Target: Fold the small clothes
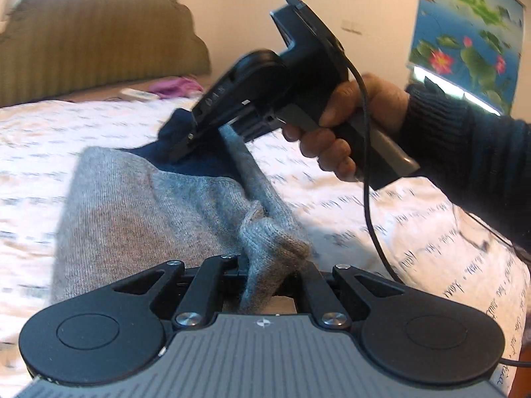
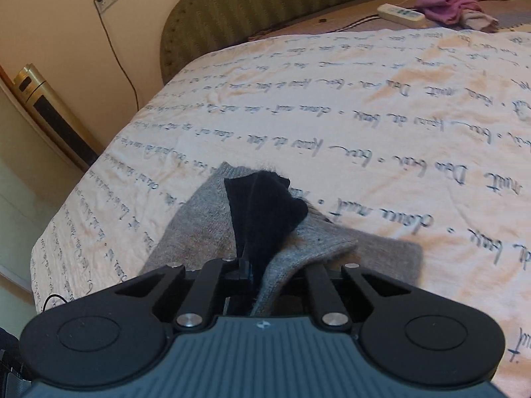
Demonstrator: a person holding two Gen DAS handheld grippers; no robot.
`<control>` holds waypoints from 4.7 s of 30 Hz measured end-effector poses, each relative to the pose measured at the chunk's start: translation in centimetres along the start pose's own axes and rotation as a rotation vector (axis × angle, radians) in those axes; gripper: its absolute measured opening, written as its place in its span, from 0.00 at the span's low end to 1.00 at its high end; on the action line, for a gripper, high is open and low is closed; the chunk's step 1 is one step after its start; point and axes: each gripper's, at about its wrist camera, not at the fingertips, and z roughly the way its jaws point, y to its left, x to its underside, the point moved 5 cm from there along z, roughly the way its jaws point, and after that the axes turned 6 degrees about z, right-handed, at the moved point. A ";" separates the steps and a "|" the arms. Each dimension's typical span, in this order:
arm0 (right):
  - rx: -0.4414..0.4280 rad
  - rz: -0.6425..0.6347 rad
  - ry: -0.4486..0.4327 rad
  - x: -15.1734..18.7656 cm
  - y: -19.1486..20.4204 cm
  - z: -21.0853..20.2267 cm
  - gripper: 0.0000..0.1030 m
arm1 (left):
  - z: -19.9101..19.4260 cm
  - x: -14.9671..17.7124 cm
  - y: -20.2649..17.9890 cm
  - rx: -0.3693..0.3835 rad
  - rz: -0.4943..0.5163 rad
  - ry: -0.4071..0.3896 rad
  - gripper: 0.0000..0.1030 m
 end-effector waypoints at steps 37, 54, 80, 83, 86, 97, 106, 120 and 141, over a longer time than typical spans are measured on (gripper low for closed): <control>0.070 0.256 -0.194 4.0 -6.2 -2.7 0.08 | -6.6 4.5 5.6 -0.156 0.296 0.037 0.30; -0.053 0.285 -0.222 13.2 -1.8 -10.1 0.17 | -9.0 5.1 6.1 -0.103 0.370 0.050 0.64; -0.075 0.281 -0.034 19.3 0.5 -8.0 0.05 | -9.9 6.1 8.4 -0.081 0.320 0.132 0.13; -0.121 0.369 -0.058 19.7 -1.0 -7.3 0.06 | -9.3 6.8 8.2 -0.077 0.336 0.143 0.13; -0.128 0.373 -0.090 19.2 -0.8 -8.3 0.09 | -11.0 6.6 8.3 0.041 0.361 0.143 0.21; -0.019 0.340 -0.355 7.9 -1.3 -7.5 0.13 | -6.7 -0.6 5.4 -0.074 0.338 -0.088 0.76; 0.144 0.322 -0.235 6.5 -5.0 -0.8 0.14 | -0.4 2.7 4.8 0.039 0.338 0.113 0.75; -0.120 0.061 -0.166 1.1 7.9 -0.1 0.25 | -2.5 1.0 3.3 0.076 0.370 0.079 0.80; -0.136 0.247 -0.290 2.1 2.3 -2.1 0.68 | -5.7 -0.3 10.4 0.149 0.034 -0.045 0.99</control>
